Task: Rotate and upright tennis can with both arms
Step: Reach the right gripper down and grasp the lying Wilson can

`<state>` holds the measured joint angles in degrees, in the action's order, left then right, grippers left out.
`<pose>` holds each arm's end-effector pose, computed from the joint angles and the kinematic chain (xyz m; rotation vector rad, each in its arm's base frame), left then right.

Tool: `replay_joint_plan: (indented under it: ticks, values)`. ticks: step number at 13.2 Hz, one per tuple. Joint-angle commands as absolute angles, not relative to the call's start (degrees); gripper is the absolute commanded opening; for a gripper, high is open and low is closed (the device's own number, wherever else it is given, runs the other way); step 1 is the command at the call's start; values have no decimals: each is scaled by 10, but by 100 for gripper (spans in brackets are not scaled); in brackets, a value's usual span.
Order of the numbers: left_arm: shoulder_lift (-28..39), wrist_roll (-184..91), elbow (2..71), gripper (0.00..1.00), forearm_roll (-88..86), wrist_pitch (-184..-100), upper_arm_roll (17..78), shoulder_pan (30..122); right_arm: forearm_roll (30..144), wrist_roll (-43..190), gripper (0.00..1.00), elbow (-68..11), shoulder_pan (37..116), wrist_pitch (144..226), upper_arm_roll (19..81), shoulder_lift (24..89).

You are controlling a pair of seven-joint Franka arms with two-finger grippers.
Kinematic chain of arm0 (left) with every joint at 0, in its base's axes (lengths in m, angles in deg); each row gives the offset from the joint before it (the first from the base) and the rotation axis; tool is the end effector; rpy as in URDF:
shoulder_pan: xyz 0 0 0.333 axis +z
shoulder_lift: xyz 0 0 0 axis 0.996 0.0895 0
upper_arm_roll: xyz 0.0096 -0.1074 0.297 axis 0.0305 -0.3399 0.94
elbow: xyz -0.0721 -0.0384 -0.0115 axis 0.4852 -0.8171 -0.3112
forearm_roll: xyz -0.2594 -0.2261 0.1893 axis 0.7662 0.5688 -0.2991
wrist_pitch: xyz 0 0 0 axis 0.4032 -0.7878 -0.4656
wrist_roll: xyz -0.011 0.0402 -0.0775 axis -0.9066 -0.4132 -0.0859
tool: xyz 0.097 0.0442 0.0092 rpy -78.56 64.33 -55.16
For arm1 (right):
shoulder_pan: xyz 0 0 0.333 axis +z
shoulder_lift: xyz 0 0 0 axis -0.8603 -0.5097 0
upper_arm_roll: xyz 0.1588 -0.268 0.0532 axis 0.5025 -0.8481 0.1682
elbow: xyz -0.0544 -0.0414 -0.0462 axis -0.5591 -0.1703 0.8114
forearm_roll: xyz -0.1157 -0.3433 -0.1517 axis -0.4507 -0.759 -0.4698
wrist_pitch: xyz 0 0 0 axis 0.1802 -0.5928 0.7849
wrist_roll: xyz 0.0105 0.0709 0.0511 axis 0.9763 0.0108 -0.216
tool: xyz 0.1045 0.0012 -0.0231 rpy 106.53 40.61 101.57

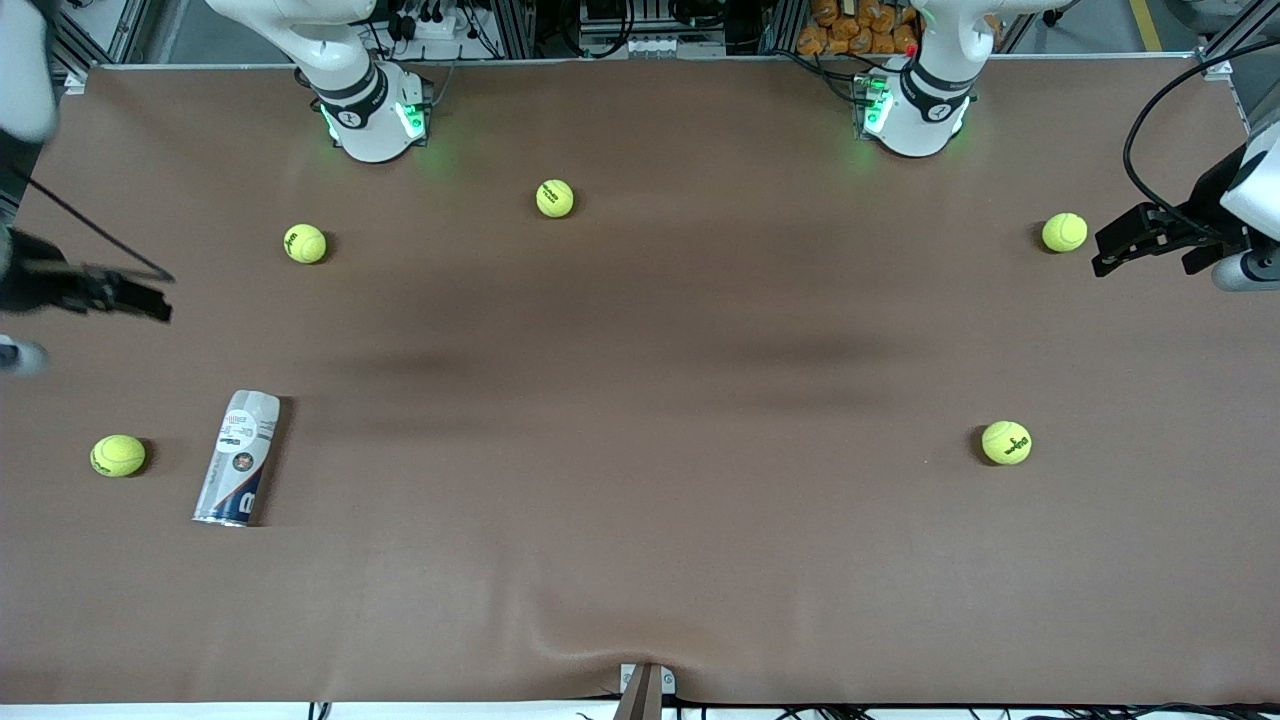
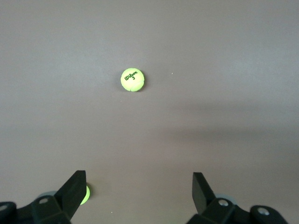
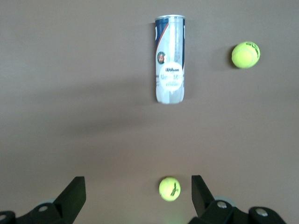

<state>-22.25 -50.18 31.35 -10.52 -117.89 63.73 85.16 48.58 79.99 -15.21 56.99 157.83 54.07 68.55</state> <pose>0.5450 -0.0166 0.6131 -3.1341 -0.0309 -0.0094 0.6051 -0.0414 0.5397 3.0943 -0.1430 -0.2471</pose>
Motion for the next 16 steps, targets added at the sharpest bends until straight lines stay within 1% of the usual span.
replay_joint_plan:
  ticks: [1,5,8,13,16]
  values:
    - [-220,-517,304,100,-102,-1171,635,857,472,760,100,-145,563,1623,544,622]
    - [-220,-517,304,100,-102,-1171,636,857,472,750,100,-148,548,1666,544,531]
    - [-220,-517,304,100,-102,-1171,637,857,476,749,100,-157,520,1733,545,461]
    - [-220,-519,305,100,-102,-1170,638,857,486,700,100,-160,499,1799,545,415]
    - [-220,-519,305,100,-102,-1169,638,858,503,690,100,-172,493,1827,546,401]
